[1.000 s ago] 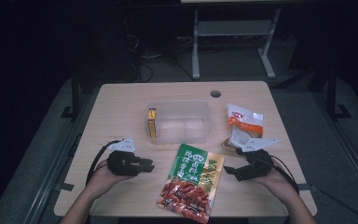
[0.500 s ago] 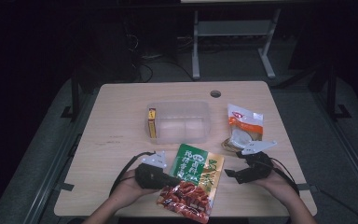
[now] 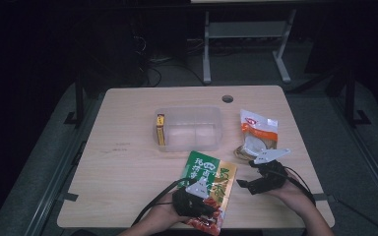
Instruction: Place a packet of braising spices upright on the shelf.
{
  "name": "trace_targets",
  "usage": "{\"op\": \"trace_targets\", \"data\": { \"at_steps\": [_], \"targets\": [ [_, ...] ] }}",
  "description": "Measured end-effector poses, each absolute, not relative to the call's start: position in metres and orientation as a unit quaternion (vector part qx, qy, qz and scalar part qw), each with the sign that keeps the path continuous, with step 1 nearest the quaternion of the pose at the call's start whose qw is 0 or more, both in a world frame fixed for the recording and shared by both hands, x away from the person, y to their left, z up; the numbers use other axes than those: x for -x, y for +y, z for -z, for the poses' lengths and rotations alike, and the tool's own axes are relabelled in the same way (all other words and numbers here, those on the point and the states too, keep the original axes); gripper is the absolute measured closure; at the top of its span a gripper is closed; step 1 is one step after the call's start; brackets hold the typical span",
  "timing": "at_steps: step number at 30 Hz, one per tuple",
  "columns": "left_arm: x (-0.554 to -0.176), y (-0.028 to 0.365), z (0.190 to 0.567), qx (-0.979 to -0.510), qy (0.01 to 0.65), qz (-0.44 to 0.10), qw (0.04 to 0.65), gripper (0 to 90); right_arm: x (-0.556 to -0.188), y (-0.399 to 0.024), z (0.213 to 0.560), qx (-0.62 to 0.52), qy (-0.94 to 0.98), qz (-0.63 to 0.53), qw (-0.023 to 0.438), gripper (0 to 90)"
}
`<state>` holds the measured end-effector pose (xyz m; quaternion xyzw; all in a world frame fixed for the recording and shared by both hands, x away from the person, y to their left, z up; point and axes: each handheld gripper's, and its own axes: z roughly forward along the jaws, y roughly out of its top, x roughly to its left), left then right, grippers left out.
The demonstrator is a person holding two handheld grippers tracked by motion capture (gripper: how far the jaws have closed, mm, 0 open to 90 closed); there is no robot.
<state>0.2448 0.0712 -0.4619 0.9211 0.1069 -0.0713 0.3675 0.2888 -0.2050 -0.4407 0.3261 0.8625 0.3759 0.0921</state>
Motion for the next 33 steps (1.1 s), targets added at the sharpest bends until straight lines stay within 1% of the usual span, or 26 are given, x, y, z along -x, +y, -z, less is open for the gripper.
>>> {"op": "trace_targets", "data": {
  "at_steps": [4,10,17,24,30,31,32,33],
  "targets": [
    [-0.247,0.078,0.462,-0.925,0.107,0.070,0.358,90.0,-0.289,-0.205,0.441,-0.325,0.864,-0.374,0.091,15.9],
    [-0.252,0.102,0.461,-0.926,0.128,0.071,0.349,90.0,-0.288,-0.203,0.441,-0.322,0.865,-0.374,0.090,15.9],
    [-0.255,0.129,0.458,-0.930,0.139,0.069,0.335,90.0,-0.288,-0.204,0.441,-0.327,0.863,-0.374,0.093,15.9],
    [-0.263,0.162,0.457,-0.925,0.173,0.066,0.332,90.0,-0.289,-0.205,0.442,-0.327,0.864,-0.371,0.094,15.9],
    [-0.265,0.166,0.456,-0.925,0.164,0.064,0.336,89.7,-0.289,-0.204,0.442,-0.325,0.864,-0.373,0.096,15.9],
    [-0.266,0.167,0.456,-0.922,0.166,0.066,0.343,87.5,-0.289,-0.205,0.443,-0.326,0.863,-0.373,0.096,15.9],
    [-0.269,0.168,0.454,-0.920,0.167,0.063,0.348,79.1,-0.289,-0.205,0.443,-0.327,0.863,-0.372,0.098,15.9],
    [-0.269,0.169,0.452,-0.919,0.169,0.059,0.351,74.1,-0.289,-0.205,0.443,-0.326,0.864,-0.371,0.099,15.9]
  ]
}}
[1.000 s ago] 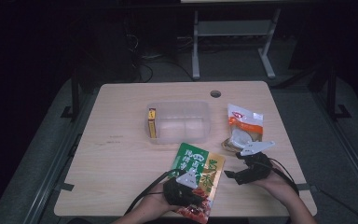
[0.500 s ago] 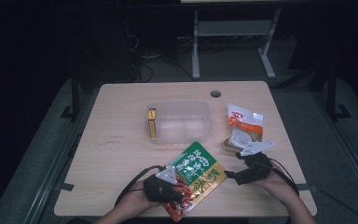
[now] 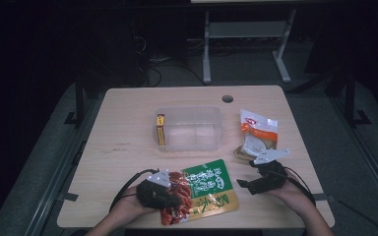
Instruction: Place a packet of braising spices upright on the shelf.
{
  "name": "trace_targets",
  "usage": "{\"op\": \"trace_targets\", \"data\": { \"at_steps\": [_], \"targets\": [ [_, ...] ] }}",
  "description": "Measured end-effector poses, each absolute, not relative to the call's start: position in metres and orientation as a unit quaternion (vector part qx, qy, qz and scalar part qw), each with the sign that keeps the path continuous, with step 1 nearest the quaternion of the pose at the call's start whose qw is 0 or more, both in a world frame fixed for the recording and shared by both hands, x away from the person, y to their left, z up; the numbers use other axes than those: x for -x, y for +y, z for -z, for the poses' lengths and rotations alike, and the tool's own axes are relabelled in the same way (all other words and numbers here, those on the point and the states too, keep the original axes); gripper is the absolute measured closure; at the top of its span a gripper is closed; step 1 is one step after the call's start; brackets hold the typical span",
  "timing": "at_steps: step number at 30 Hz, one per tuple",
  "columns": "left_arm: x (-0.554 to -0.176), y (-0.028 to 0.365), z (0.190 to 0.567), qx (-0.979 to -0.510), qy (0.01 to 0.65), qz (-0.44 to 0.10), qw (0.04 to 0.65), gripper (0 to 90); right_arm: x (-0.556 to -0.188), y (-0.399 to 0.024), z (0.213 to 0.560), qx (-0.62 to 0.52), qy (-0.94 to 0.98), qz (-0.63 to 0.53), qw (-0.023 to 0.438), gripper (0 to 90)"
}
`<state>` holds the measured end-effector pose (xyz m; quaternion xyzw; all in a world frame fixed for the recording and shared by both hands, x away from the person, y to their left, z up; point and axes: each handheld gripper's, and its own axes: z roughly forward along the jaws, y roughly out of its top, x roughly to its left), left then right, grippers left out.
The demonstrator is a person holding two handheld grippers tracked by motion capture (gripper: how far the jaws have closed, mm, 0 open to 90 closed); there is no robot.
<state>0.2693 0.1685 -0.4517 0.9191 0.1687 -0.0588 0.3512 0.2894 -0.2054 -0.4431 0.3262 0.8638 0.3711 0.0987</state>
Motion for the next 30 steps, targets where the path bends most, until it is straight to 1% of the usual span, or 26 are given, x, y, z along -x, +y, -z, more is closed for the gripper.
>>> {"op": "trace_targets", "data": {
  "at_steps": [1,2,3,4,6,9,13,27,30],
  "targets": [
    [-0.271,0.170,0.448,-0.918,0.170,0.047,0.355,68.3,-0.290,-0.206,0.443,-0.327,0.863,-0.372,0.098,15.9],
    [-0.275,0.171,0.444,-0.916,0.168,0.039,0.363,68.3,-0.290,-0.206,0.443,-0.327,0.863,-0.372,0.098,15.9],
    [-0.278,0.173,0.441,-0.914,0.169,0.033,0.368,64.5,-0.290,-0.206,0.444,-0.327,0.863,-0.373,0.098,15.9],
    [-0.282,0.174,0.438,-0.914,0.170,0.033,0.368,58.8,-0.290,-0.206,0.444,-0.328,0.862,-0.373,0.098,15.9],
    [-0.288,0.175,0.435,-0.917,0.164,0.017,0.363,43.9,-0.290,-0.206,0.444,-0.327,0.863,-0.372,0.098,15.9],
    [-0.298,0.176,0.437,-0.918,0.158,0.009,0.364,32.1,-0.290,-0.206,0.445,-0.326,0.865,-0.369,0.099,15.9],
    [-0.310,0.172,0.445,-0.924,0.145,0.002,0.354,20.5,-0.290,-0.206,0.444,-0.326,0.865,-0.369,0.100,15.9],
    [-0.325,0.168,0.465,-0.925,0.146,0.004,0.350,15.1,-0.290,-0.206,0.445,-0.322,0.867,-0.366,0.101,15.9],
    [-0.323,0.167,0.465,-0.926,0.142,0.001,0.349,16.3,-0.290,-0.206,0.445,-0.322,0.868,-0.365,0.102,15.9]
  ]
}}
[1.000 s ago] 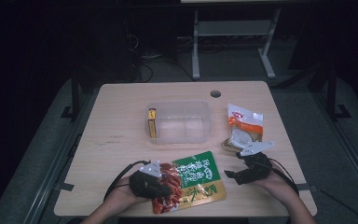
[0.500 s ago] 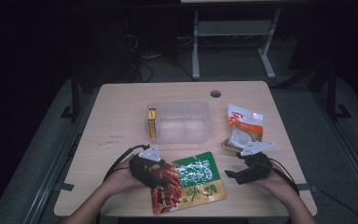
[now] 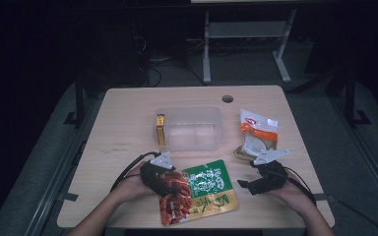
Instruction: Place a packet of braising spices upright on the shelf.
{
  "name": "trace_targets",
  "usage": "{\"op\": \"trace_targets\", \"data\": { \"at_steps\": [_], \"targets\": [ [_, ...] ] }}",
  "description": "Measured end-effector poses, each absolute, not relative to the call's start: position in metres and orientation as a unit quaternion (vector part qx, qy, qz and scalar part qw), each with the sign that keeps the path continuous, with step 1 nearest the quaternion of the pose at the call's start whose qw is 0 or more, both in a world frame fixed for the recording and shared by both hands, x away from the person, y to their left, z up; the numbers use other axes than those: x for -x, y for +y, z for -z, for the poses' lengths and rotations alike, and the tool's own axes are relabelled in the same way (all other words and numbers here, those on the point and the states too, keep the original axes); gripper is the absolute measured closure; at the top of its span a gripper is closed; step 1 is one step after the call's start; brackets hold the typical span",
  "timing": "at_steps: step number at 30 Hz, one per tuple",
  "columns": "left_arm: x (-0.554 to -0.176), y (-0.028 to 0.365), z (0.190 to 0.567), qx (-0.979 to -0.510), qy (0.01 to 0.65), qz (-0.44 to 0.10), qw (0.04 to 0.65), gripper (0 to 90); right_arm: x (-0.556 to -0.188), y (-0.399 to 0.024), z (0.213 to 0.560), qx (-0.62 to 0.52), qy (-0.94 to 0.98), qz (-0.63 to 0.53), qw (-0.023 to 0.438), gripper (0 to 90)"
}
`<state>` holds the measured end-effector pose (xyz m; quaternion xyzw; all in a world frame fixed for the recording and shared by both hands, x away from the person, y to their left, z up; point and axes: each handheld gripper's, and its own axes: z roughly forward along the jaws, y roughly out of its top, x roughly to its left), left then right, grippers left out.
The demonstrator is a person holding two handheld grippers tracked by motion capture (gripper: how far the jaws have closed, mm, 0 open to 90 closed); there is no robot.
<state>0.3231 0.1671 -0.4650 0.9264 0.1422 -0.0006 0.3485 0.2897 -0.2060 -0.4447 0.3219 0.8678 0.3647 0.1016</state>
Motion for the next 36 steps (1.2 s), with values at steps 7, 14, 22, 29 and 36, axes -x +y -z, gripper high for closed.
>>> {"op": "trace_targets", "data": {
  "at_steps": [7,14,22,29,36],
  "targets": [
    [-0.318,0.166,0.464,-0.930,0.135,-0.017,0.342,24.0,-0.289,-0.205,0.445,-0.322,0.869,-0.363,0.101,15.9],
    [-0.312,0.164,0.461,-0.935,0.107,-0.025,0.338,47.9,-0.289,-0.205,0.446,-0.319,0.871,-0.361,0.101,16.0],
    [-0.311,0.163,0.461,-0.930,0.106,-0.009,0.351,75.2,-0.289,-0.204,0.446,-0.318,0.871,-0.362,0.095,15.8],
    [-0.315,0.166,0.462,-0.923,0.123,0.012,0.364,86.2,-0.292,-0.206,0.445,-0.332,0.855,-0.389,0.086,14.2],
    [-0.316,0.169,0.459,-0.915,0.137,0.023,0.378,89.3,-0.295,-0.208,0.447,-0.345,0.851,-0.392,0.062,14.1]
  ]
}}
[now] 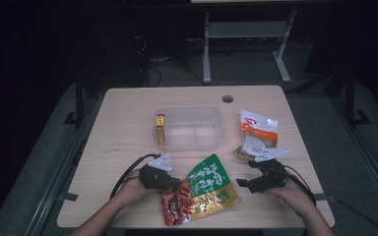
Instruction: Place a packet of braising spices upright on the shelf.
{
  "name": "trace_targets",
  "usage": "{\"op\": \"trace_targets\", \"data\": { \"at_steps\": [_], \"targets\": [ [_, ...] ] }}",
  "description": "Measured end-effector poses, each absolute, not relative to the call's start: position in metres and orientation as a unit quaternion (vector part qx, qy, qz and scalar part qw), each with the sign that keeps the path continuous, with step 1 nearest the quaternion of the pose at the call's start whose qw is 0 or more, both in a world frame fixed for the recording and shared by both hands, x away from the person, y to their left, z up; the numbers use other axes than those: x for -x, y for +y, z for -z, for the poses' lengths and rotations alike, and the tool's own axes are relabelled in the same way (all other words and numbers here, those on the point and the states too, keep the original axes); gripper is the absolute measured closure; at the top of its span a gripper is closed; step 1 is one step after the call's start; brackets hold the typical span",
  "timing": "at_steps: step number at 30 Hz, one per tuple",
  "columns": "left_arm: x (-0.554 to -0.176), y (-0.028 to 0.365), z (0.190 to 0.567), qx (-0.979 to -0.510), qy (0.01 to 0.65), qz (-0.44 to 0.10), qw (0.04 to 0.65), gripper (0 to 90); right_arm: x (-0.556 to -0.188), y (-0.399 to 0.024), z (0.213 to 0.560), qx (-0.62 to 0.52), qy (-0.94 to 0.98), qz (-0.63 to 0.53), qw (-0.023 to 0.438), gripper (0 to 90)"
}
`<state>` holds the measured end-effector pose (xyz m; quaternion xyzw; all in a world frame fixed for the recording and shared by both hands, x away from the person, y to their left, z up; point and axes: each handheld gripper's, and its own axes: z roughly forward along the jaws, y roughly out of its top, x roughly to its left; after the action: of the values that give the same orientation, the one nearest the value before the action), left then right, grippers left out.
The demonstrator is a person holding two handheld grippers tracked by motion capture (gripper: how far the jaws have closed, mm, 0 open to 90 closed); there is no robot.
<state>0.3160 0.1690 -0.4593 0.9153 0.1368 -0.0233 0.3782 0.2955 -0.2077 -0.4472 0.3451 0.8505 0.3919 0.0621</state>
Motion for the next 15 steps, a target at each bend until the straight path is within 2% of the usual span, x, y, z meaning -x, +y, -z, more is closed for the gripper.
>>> {"op": "trace_targets", "data": {
  "at_steps": [3,6,15],
  "targets": [
    [-0.315,0.171,0.456,-0.912,0.139,0.016,0.386,89.5,-0.296,-0.207,0.444,-0.363,0.845,-0.387,0.066,12.5],
    [-0.314,0.173,0.449,-0.907,0.139,0.009,0.397,89.7,-0.295,-0.208,0.435,-0.355,0.841,-0.406,0.030,14.0],
    [-0.311,0.184,0.432,-0.899,0.130,-0.014,0.418,89.8,-0.292,-0.203,0.429,-0.329,0.842,-0.427,0.009,14.1]
  ]
}}
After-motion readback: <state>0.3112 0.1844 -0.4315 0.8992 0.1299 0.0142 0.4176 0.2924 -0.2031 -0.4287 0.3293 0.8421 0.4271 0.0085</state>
